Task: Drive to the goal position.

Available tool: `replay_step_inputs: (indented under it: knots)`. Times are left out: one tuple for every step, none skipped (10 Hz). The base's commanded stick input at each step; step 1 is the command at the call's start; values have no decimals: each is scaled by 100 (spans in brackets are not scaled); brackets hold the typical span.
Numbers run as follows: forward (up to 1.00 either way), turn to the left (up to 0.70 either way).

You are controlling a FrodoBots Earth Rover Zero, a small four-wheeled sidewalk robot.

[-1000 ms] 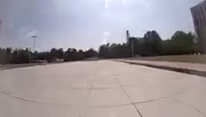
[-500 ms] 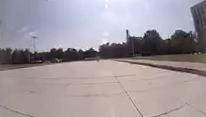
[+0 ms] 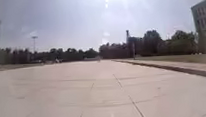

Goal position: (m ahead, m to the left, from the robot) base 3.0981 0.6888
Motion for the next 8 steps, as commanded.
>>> replay_step_inputs:
  knots:
    - [70,2]
    - [70,2]
    - [70,2]
    - [70,2]
    - [70,2]
    - [70,2]
    - [70,2]
    - [70,2]
